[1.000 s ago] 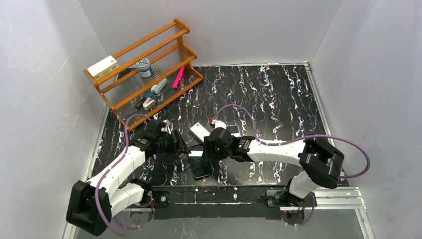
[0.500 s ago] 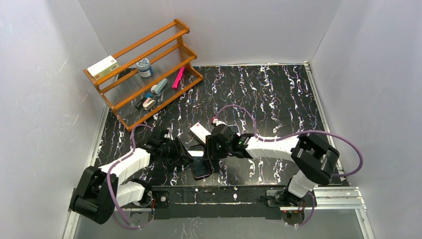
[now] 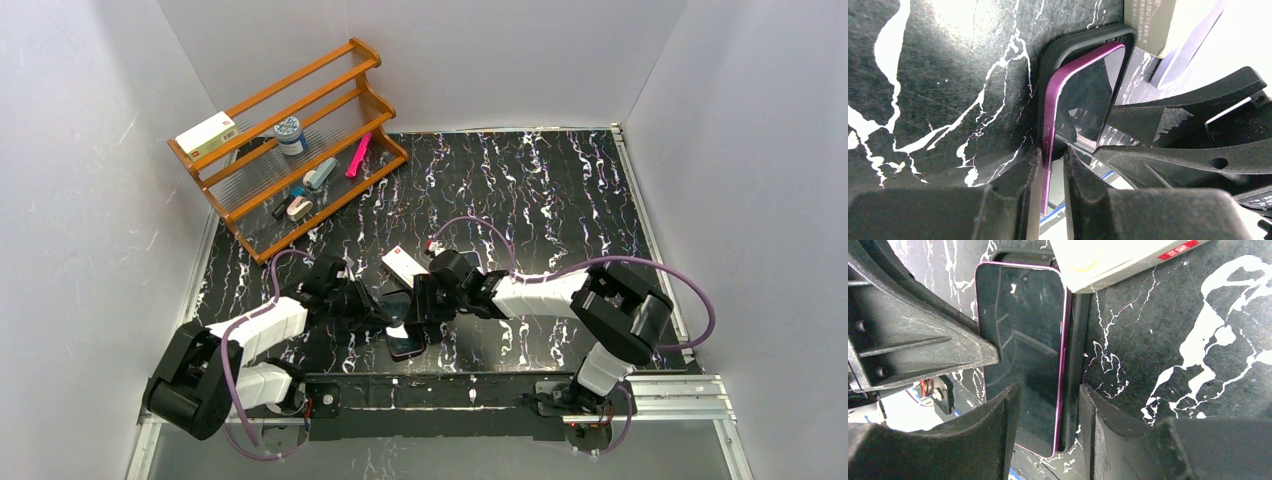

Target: Put the phone into the phone case

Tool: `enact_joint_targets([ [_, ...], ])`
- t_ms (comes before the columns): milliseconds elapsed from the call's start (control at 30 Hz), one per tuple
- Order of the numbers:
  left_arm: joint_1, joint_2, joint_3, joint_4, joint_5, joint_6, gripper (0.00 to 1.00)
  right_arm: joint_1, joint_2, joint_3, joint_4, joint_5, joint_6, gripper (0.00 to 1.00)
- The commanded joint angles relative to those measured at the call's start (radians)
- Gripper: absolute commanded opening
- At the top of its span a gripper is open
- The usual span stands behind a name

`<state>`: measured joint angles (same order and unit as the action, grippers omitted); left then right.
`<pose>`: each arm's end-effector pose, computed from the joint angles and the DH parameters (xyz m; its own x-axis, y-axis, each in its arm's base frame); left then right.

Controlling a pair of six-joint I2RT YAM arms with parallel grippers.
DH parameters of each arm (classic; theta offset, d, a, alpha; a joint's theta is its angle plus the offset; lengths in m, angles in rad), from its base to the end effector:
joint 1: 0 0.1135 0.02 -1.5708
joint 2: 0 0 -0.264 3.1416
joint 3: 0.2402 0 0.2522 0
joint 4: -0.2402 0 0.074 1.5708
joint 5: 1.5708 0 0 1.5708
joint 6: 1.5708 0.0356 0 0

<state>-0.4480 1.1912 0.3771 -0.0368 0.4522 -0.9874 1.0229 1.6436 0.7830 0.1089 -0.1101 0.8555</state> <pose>0.1770 -0.1023 0.1421 -0.9152 -0.3931 -0.0890 -0.2079 0.6497 -0.7312 0.1656 0.2789 0.1555 -0.9053 -0.0432 -0.4225 -0.3153 0.7347 0.6007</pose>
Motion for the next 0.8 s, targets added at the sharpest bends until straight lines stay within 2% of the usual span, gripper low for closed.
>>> enact_joint_targets([
  [0, -0.050, 0.015, 0.015, 0.007, -0.038, -0.021, 0.07, -0.008, 0.020, -0.026, 0.139, -0.094, 0.020, 0.53],
  [167, -0.089, 0.054, 0.028, 0.022, -0.055, -0.008, 0.06, -0.056, 0.043, -0.054, 0.273, -0.212, 0.043, 0.53],
  [267, -0.092, 0.051, 0.023, 0.016, -0.064, -0.008, 0.13, -0.064, 0.018, -0.070, 0.320, -0.223, 0.059, 0.53],
  [333, -0.092, 0.036, 0.018, 0.011, -0.068, -0.020, 0.22, -0.068, 0.005, -0.080, 0.341, -0.233, 0.074, 0.53],
  [500, -0.093, -0.027, 0.018, -0.013, -0.067, -0.045, 0.41, -0.072, 0.009, -0.081, 0.307, -0.223, 0.088, 0.52],
  [767, -0.093, -0.071, 0.051, -0.152, -0.103, -0.003, 0.49, -0.073, -0.031, -0.082, 0.206, -0.157, 0.073, 0.51],
])
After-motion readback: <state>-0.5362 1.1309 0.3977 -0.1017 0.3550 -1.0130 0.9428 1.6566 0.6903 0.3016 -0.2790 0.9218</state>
